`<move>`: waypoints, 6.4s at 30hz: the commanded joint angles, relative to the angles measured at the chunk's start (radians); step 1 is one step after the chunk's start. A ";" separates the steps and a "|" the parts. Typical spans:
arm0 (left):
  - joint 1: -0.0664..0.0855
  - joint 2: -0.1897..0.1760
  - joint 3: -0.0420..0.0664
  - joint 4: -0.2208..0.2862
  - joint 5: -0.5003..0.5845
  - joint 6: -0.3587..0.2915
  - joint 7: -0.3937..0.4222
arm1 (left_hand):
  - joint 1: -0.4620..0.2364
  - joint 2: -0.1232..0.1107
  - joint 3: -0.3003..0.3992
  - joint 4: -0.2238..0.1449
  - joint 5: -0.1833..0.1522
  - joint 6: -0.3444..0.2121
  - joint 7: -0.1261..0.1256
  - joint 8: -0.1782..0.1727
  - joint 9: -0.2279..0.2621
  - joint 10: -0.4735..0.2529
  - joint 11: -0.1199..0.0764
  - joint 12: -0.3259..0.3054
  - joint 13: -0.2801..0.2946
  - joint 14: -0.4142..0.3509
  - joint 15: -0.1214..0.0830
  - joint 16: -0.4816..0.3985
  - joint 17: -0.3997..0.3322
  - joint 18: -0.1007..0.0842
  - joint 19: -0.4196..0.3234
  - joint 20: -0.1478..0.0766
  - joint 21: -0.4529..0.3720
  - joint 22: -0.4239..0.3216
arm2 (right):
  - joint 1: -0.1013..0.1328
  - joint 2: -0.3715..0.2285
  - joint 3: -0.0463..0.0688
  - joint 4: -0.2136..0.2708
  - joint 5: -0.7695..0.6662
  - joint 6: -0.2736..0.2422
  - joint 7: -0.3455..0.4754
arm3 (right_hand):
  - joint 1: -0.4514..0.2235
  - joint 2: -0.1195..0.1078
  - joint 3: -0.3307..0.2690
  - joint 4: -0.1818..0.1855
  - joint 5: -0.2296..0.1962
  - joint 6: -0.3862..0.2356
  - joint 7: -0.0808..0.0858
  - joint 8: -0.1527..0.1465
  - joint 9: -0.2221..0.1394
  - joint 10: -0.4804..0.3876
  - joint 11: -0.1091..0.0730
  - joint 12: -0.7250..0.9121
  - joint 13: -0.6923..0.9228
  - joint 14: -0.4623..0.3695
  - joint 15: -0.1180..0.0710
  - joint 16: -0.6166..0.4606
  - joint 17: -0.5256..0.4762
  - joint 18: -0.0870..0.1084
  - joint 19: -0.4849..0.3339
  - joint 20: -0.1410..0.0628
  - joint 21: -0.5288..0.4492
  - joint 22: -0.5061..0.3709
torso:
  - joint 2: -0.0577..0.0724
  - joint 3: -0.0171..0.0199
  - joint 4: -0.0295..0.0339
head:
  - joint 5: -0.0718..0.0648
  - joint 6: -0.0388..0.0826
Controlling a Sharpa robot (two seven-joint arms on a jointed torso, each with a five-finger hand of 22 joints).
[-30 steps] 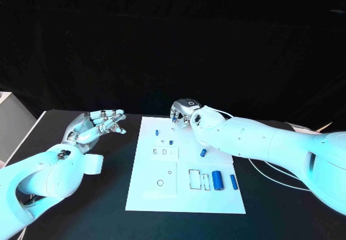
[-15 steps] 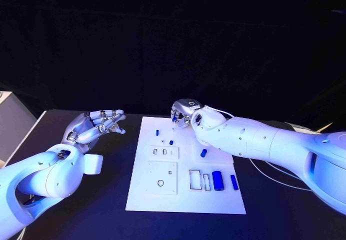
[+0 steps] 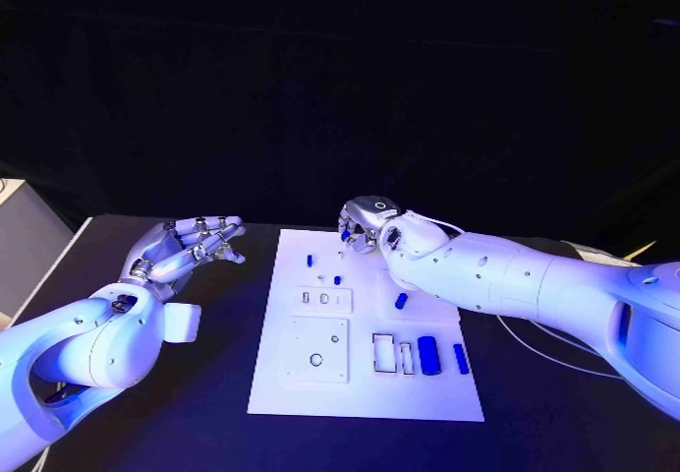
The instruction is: Assemble the parts on the task board
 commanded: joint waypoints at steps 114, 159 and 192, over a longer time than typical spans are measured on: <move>0.000 -0.003 0.001 -0.019 -0.001 0.023 -0.005 | -0.008 0.000 0.008 0.002 -0.006 0.005 -0.005 0.004 0.003 0.009 -0.002 0.004 0.002 -0.010 0.001 0.013 -0.002 0.002 -0.017 0.001 0.017 0.011 | 0.020 -0.358 0.017 0.334 0.263 -0.023 -0.018 | 0.023 -0.053 -0.291 0.069 0.060 -0.115 -0.036 -0.062 -0.009 0.027 -0.060 0.764 0.715 0.042 -0.004 0.066 0.057 -0.027 0.016 -0.039 0.027 0.058 | -0.007 0.0083 -0.0210 | -0.003 0.008; -0.009 0.011 0.000 -0.039 -0.003 0.029 -0.007 | -0.010 -0.004 0.012 0.001 -0.006 0.002 -0.009 0.006 0.004 0.025 -0.006 0.014 0.006 -0.009 -0.003 0.031 -0.003 0.003 -0.026 0.000 0.034 0.024 | -0.014 -0.286 0.016 0.157 0.286 0.117 -0.103 | 0.065 -0.009 -0.510 0.280 0.066 -0.195 0.032 0.008 -0.015 0.308 0.000 1.506 1.481 0.106 0.035 0.215 0.431 -0.091 0.093 0.037 0.285 0.388 | -0.007 0.0169 -0.0204 | -0.014 -0.008; -0.009 0.014 0.000 -0.042 -0.005 0.030 -0.012 | -0.012 -0.003 0.013 0.002 -0.006 0.000 -0.008 0.005 0.004 0.021 -0.005 0.012 0.005 -0.011 -0.002 0.034 -0.003 0.003 -0.029 0.000 0.038 0.027 | -0.021 -0.265 0.014 0.129 0.317 0.183 -0.082 | 0.079 0.007 -0.482 0.313 0.098 -0.170 0.027 0.018 -0.018 0.308 -0.004 1.506 1.481 0.106 0.032 0.215 0.431 -0.092 0.094 0.036 0.290 0.395 | -0.008 0.0149 -0.0194 | -0.014 -0.014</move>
